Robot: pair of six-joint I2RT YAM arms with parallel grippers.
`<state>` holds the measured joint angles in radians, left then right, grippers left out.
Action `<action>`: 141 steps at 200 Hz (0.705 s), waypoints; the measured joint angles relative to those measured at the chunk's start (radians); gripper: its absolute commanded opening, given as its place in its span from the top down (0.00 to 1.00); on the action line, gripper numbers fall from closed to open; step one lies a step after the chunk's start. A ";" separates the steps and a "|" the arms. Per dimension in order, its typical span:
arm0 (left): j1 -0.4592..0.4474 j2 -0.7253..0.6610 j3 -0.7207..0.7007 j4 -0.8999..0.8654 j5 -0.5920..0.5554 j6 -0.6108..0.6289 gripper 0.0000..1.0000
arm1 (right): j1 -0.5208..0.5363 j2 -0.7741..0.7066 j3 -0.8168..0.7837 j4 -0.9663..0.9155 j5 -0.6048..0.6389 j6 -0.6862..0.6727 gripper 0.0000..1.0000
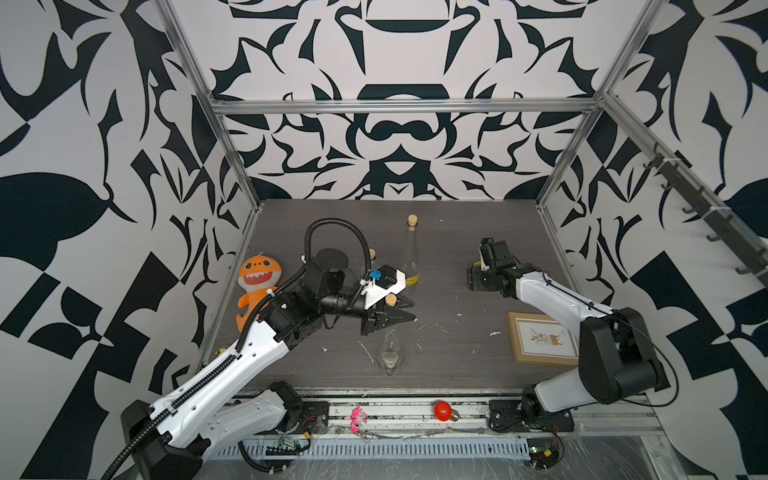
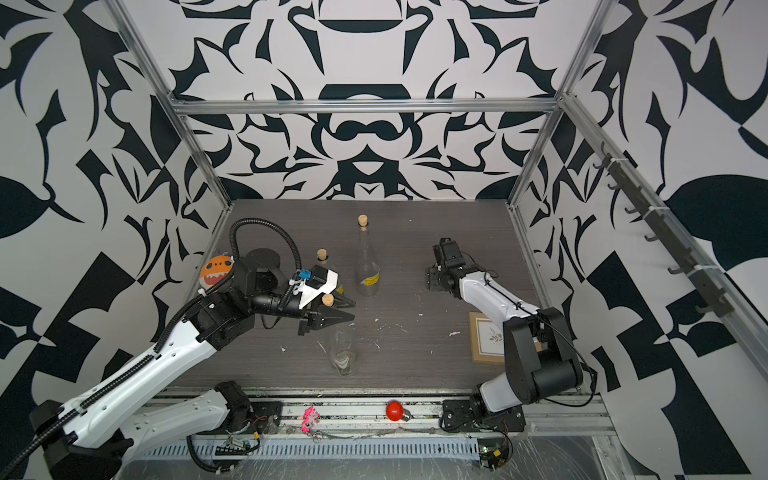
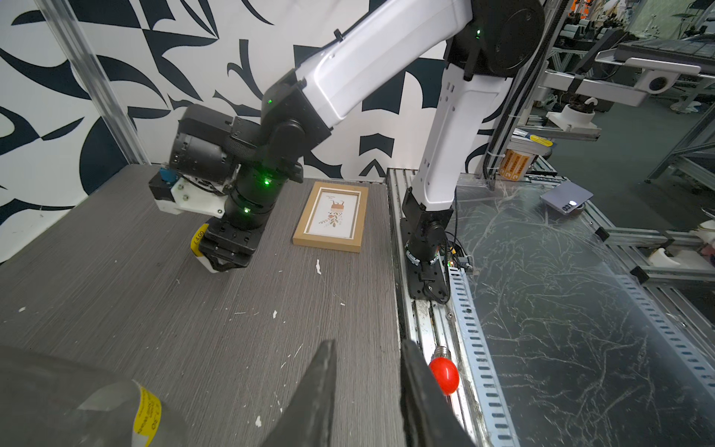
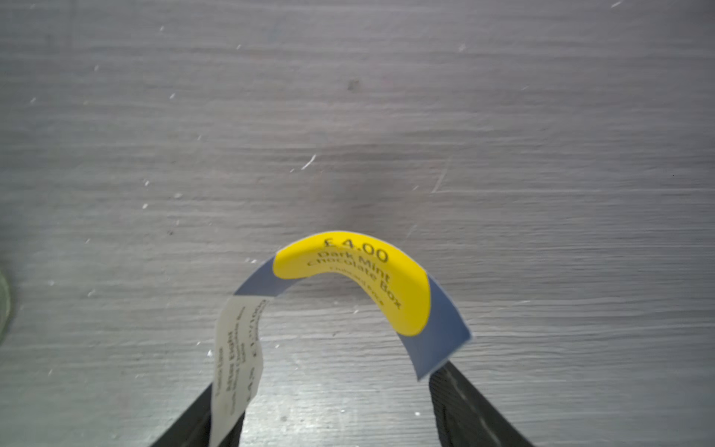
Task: Remove the label from the bottle
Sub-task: Place the label at the center of the board.
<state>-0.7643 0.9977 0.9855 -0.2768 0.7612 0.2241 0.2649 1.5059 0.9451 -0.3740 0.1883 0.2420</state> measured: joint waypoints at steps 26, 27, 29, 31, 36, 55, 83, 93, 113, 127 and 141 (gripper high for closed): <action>0.000 0.000 0.000 0.005 -0.001 0.000 1.00 | 0.000 0.075 0.090 -0.083 0.047 0.016 0.20; 0.000 0.000 0.000 0.005 0.000 0.000 1.00 | 0.000 0.079 0.091 -0.086 0.048 0.018 0.20; 0.000 0.000 0.000 0.005 -0.001 0.000 1.00 | 0.000 0.082 0.092 -0.089 0.050 0.018 0.20; 0.000 0.000 -0.001 0.005 -0.001 0.000 1.00 | 0.000 0.086 0.093 -0.093 0.052 0.019 0.20; 0.000 0.000 -0.001 0.005 -0.002 0.000 1.00 | 0.000 0.096 0.095 -0.105 0.057 0.021 0.20; 0.000 -0.002 -0.006 0.007 -0.002 0.000 1.00 | 0.000 0.132 0.101 -0.164 0.063 0.021 0.18; 0.000 -0.003 -0.013 0.007 -0.002 0.000 1.00 | 0.000 0.186 0.133 -0.229 0.055 0.018 0.18; 0.000 -0.004 -0.013 0.007 -0.002 0.000 1.00 | 0.000 0.195 0.136 -0.233 0.044 0.016 0.18; 0.000 -0.004 -0.013 0.007 -0.002 0.000 1.00 | 0.000 0.206 0.138 -0.243 0.009 0.010 0.18; 0.000 -0.004 -0.014 0.007 -0.002 0.000 1.00 | 0.000 0.227 0.152 -0.254 -0.014 0.002 0.18; 0.000 -0.004 -0.014 0.007 -0.002 0.000 1.00 | 0.000 0.260 0.180 -0.263 -0.032 -0.008 0.18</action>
<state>-0.7643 0.9936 0.9718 -0.2699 0.7589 0.2241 0.2649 1.7660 1.1255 -0.6373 0.1562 0.2344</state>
